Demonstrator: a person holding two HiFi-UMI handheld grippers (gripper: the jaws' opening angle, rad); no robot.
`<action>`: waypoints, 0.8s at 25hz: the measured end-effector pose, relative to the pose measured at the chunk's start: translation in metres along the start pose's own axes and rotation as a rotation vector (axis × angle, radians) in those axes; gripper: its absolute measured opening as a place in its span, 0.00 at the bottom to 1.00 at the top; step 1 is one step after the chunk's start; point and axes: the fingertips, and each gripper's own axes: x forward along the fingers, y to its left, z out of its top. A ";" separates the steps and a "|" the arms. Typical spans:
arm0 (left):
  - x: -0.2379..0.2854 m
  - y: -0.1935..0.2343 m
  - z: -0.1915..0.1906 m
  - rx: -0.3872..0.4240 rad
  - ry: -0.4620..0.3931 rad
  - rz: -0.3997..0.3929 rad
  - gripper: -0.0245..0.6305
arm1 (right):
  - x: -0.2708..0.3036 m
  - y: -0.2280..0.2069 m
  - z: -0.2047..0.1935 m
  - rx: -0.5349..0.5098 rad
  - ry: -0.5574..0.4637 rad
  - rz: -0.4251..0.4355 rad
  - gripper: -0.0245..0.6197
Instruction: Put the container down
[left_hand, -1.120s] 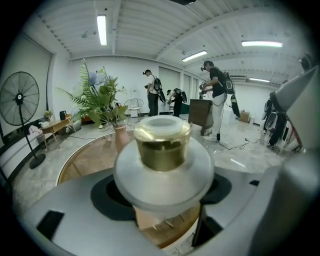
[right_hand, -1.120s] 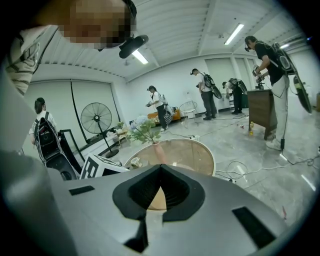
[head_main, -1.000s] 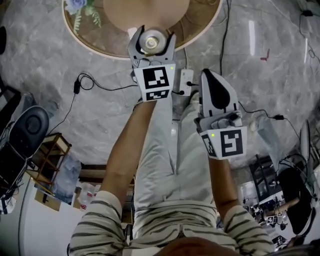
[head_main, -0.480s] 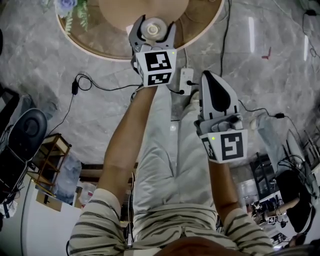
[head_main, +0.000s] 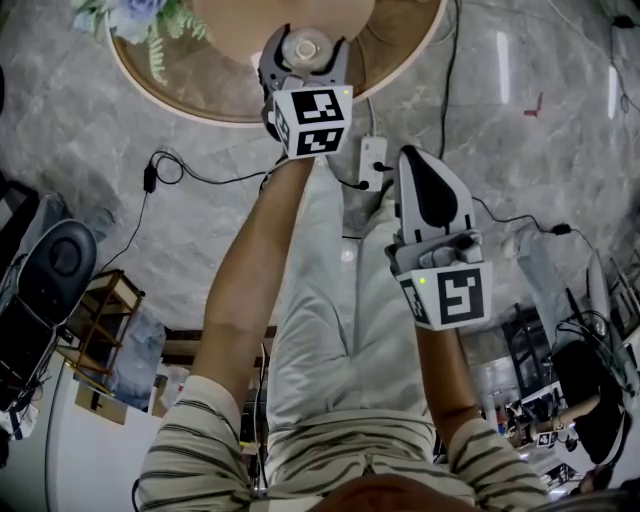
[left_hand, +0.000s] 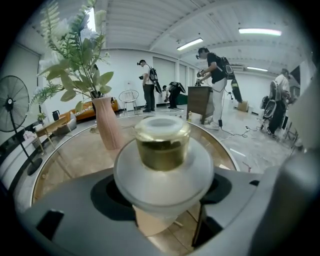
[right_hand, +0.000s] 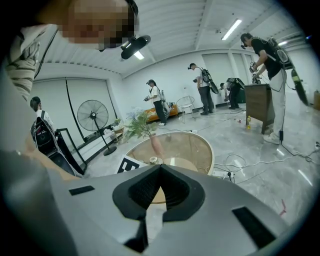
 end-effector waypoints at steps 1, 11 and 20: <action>0.001 0.001 0.000 0.001 0.001 0.001 0.54 | 0.000 -0.001 -0.001 0.001 0.000 -0.003 0.05; 0.015 -0.001 -0.005 0.006 0.019 0.003 0.54 | 0.000 -0.005 -0.004 0.000 0.007 -0.013 0.05; 0.015 -0.004 -0.004 -0.015 0.017 -0.014 0.59 | 0.000 -0.004 -0.002 0.001 0.005 -0.013 0.05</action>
